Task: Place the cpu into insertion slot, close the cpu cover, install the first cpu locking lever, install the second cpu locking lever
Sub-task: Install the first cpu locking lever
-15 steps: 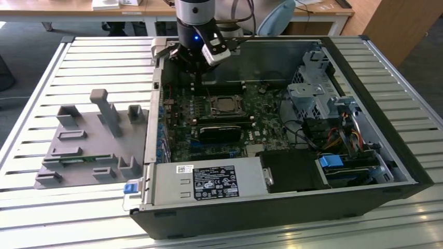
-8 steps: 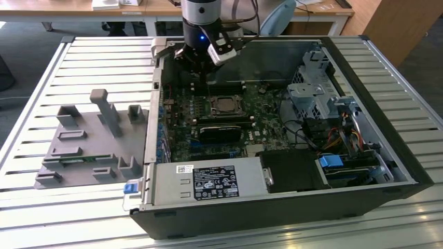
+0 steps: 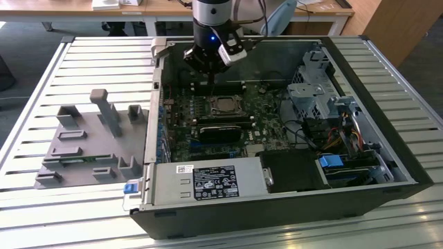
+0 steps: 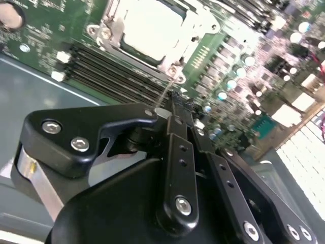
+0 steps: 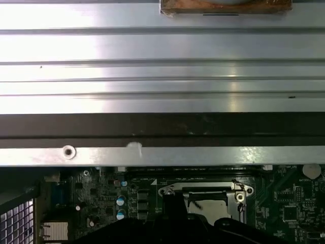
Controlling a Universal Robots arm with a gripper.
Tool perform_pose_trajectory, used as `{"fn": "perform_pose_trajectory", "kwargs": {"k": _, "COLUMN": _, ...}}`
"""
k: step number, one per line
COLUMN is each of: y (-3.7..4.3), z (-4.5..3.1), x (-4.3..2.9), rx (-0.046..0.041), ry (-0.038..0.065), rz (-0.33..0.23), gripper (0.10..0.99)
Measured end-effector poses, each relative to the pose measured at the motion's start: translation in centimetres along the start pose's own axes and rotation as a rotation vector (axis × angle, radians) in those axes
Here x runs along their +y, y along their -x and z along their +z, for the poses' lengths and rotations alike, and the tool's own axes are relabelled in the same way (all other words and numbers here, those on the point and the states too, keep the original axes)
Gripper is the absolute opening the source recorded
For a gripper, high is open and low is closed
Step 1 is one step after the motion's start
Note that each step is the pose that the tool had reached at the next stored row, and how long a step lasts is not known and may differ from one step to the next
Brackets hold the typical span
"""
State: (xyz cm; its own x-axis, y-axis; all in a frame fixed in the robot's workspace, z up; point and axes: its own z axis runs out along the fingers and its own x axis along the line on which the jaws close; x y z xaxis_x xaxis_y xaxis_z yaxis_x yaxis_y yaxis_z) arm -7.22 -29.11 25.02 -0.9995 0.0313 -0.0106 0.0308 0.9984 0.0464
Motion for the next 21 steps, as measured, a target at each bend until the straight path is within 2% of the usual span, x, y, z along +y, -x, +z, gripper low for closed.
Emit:
{"fn": "perform_pose_trajectory", "kwargs": {"k": 2, "y": 0.32, "z": 0.13, "x": 0.0, "rx": 0.0002, "ry": 0.0, "rz": 0.0, "gripper": 0.106}}
{"fn": "perform_pose_trajectory", "kwargs": {"k": 7, "y": 0.4, "z": 0.34, "x": -0.01, "rx": 0.0004, "ry": 0.001, "rz": 0.0, "gripper": 0.106}}
{"fn": "perform_pose_trajectory", "kwargs": {"k": 10, "y": 0.4, "z": 0.51, "x": -0.1, "rx": 0.0011, "ry": 0.025, "rz": 0.001, "gripper": 0.106}}
{"fn": "perform_pose_trajectory", "kwargs": {"k": 11, "y": 0.42, "z": 0.58, "x": -0.1, "rx": 0.0009, "ry": 0.027, "rz": 0.001, "gripper": 0.106}}
{"fn": "perform_pose_trajectory", "kwargs": {"k": 21, "y": 1.3, "z": 1.05, "x": -0.1, "rx": 0.0009, "ry": 0.028, "rz": 0.007, "gripper": 0.106}}
